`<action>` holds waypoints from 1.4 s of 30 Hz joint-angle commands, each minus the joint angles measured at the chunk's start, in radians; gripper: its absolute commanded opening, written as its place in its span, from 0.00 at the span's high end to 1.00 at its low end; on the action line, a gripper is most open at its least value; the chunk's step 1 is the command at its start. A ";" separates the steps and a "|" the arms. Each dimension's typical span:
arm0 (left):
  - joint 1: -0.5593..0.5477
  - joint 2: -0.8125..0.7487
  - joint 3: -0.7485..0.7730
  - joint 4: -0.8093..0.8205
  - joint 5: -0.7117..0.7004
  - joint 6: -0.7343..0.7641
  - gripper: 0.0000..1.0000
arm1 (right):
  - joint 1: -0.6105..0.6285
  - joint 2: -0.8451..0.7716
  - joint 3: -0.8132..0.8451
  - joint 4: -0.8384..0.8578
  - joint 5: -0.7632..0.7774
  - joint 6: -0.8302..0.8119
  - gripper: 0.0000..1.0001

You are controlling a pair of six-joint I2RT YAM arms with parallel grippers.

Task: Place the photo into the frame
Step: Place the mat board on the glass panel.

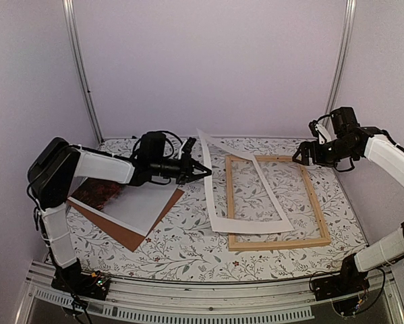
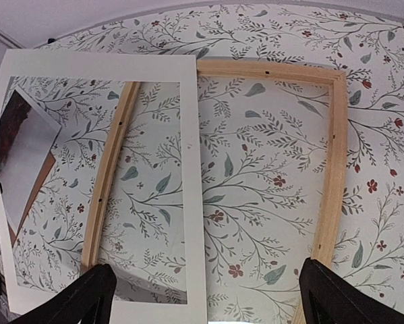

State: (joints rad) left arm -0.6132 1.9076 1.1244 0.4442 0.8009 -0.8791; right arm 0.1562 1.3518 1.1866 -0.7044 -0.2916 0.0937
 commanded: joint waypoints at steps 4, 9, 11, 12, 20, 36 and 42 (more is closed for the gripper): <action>-0.030 0.101 0.092 -0.134 -0.009 -0.029 1.00 | -0.006 0.001 0.019 -0.030 0.131 0.025 0.01; -0.037 0.128 0.136 -0.226 -0.018 -0.008 1.00 | -0.006 0.019 0.012 -0.019 0.137 0.021 0.01; -0.039 0.141 0.163 -0.268 -0.017 0.001 1.00 | -0.007 0.028 0.009 -0.012 0.134 0.021 0.01; -0.039 0.148 0.177 -0.286 -0.018 0.003 1.00 | -0.007 0.032 0.008 -0.010 0.131 0.020 0.01; -0.055 0.221 0.295 -0.376 -0.020 0.015 1.00 | -0.006 0.050 -0.011 0.000 0.143 0.014 0.01; -0.102 0.331 0.471 -0.506 -0.035 0.055 1.00 | -0.022 0.110 -0.042 0.027 0.229 0.034 0.01; -0.113 0.258 0.429 -0.510 -0.067 0.066 1.00 | -0.024 0.109 -0.054 0.031 0.230 0.033 0.01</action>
State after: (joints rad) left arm -0.7055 2.2238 1.5673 -0.0456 0.7494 -0.8375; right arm 0.1375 1.4601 1.1446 -0.6949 -0.0822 0.1169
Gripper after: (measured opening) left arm 0.017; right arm 0.989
